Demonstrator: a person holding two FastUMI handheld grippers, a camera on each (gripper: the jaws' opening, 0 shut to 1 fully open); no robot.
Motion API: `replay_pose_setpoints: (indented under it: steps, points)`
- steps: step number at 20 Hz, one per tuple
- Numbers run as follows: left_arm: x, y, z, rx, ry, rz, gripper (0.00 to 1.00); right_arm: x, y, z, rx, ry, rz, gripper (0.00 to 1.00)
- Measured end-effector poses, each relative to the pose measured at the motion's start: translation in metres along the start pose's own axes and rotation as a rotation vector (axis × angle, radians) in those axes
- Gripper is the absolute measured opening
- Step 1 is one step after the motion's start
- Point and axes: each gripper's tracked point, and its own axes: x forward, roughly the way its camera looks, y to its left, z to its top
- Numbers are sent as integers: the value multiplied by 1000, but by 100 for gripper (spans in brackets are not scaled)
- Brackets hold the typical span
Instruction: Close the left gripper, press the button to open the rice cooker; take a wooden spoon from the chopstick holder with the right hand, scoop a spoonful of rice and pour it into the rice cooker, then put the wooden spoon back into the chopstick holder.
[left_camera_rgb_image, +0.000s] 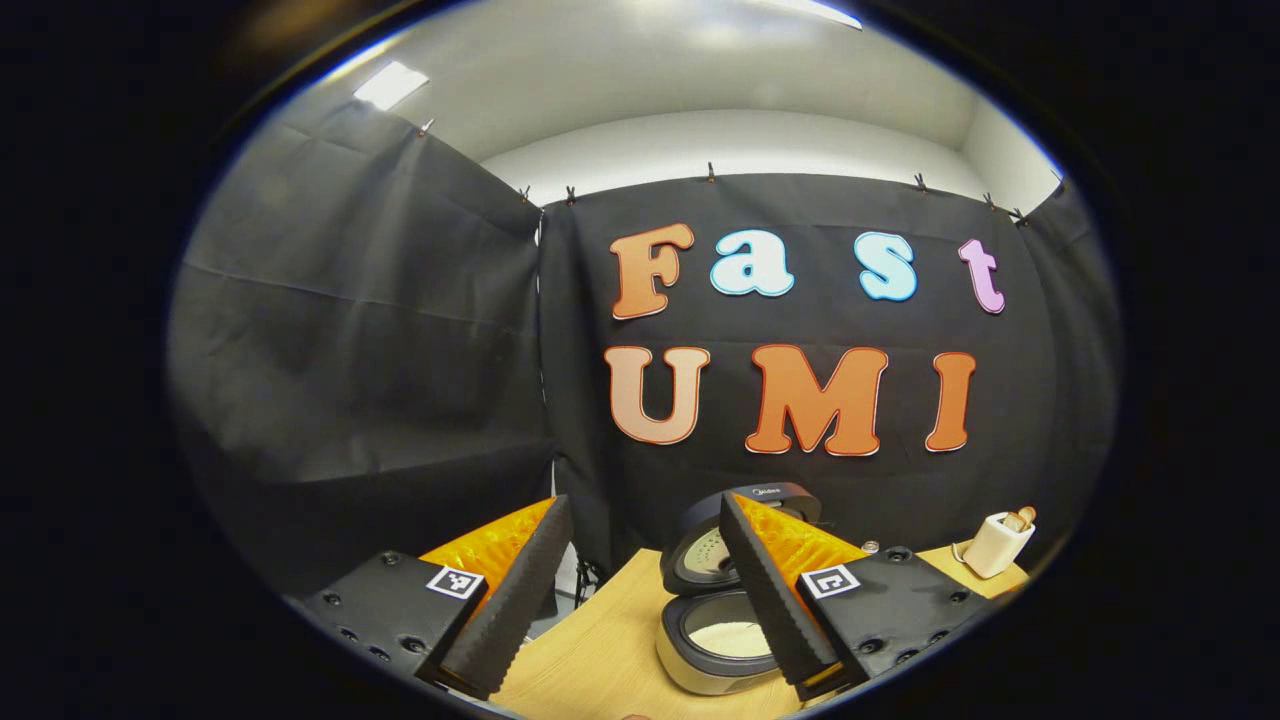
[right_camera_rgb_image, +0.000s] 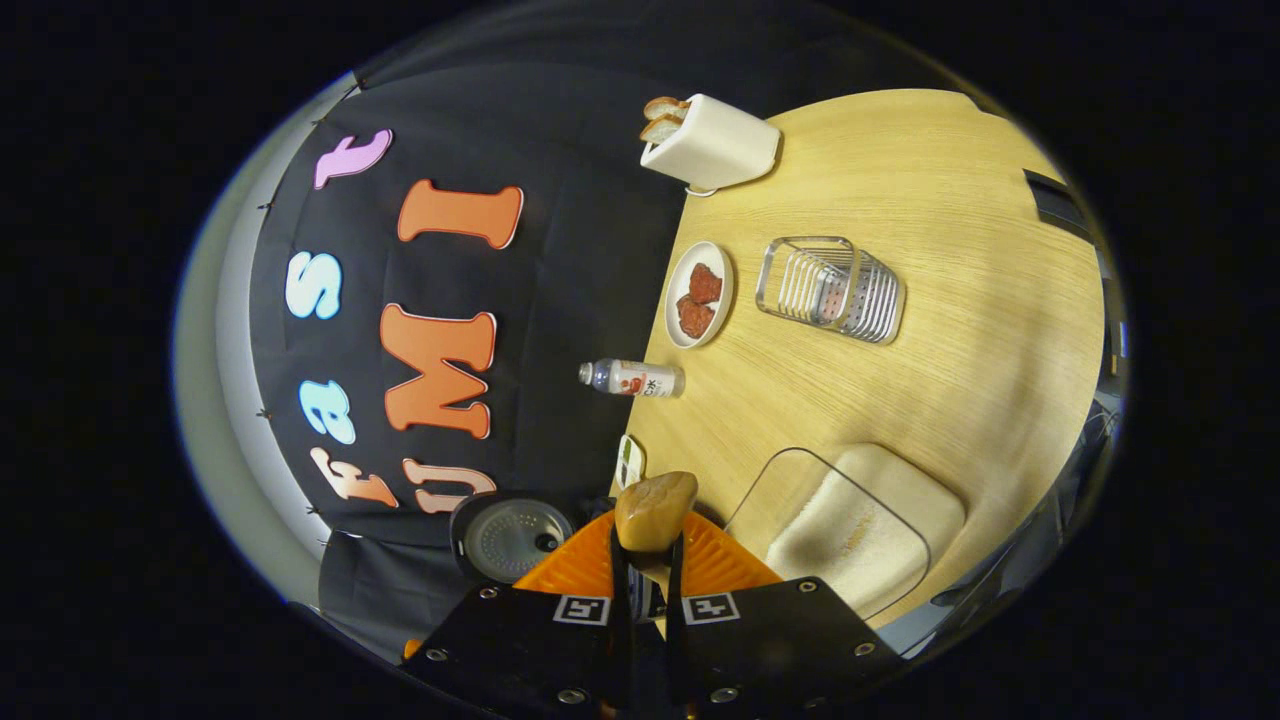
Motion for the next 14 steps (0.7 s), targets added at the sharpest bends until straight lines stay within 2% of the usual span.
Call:
replay_pose_setpoints:
  steps: [5, 14]
  points:
    - [-1, -2, -1, 6, 9, -9, 99, 14, 46, -7, 17, 33, 70, 12]
    - [-14, -11, -4, 34, 15, -71, 100, 64, 123, -29, 16, 92, 125, 12]
